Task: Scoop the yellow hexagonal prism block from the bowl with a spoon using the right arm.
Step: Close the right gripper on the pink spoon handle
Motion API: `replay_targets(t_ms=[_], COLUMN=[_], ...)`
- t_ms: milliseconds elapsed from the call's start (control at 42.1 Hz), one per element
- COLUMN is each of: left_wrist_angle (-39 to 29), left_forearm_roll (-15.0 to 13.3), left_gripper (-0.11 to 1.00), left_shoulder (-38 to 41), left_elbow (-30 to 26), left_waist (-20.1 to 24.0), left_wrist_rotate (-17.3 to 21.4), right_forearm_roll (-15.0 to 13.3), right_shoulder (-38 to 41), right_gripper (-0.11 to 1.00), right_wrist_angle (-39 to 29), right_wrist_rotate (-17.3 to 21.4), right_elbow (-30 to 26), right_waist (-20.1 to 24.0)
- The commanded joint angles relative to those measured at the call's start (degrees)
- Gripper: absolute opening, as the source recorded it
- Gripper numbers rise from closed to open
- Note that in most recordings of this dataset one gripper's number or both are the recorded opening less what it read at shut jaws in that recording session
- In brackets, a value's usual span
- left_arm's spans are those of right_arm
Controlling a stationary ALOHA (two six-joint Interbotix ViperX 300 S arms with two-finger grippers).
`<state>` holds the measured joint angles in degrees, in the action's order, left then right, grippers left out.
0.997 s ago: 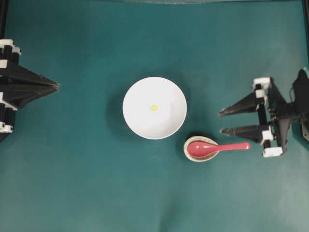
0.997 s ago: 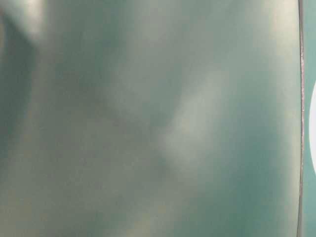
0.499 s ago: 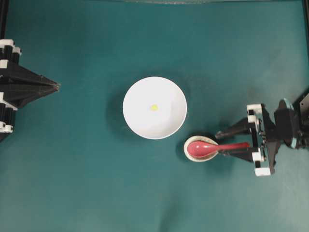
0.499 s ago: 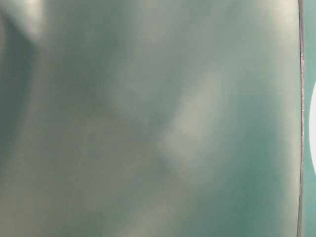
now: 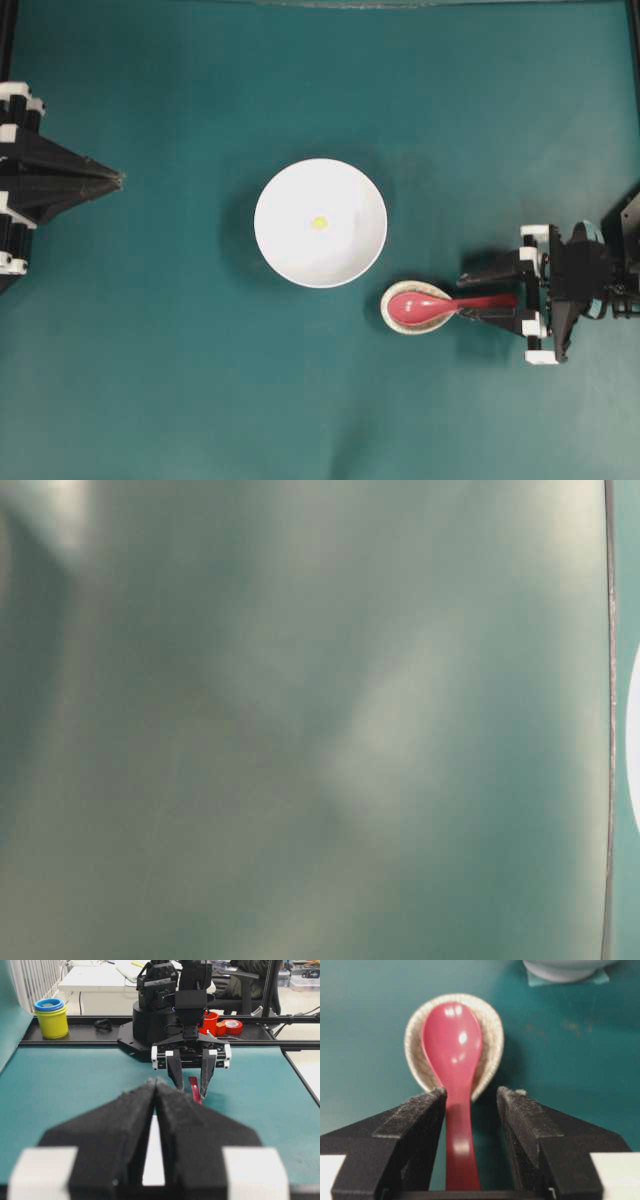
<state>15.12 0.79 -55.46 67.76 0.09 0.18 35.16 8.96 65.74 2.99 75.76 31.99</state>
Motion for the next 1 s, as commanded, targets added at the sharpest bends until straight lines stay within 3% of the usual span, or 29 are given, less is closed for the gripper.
replay_targets(t_ms=[0, 712, 973], left_wrist_angle=[-0.09, -0.62, -1.14], left_forearm_roll=[0.18, 0.18, 0.18], left_gripper=[0.08, 0.07, 0.08], left_shoulder=[0.62, 0.62, 0.62], left_elbow=[-0.88, -0.88, -0.88], left_waist=[-0.09, 0.0, 0.0], left_wrist_rotate=[0.09, 0.09, 0.09], right_forearm_roll=[0.18, 0.09, 0.09], right_shoulder=[-0.44, -0.44, -0.44], right_gripper=[0.52, 0.52, 0.37], right_wrist_angle=[0.26, -1.23, -1.93], right_wrist_rotate=[0.09, 0.09, 0.09], right_elbow=[-0.09, 0.0, -0.18], right_waist=[0.7, 1.49, 1.49])
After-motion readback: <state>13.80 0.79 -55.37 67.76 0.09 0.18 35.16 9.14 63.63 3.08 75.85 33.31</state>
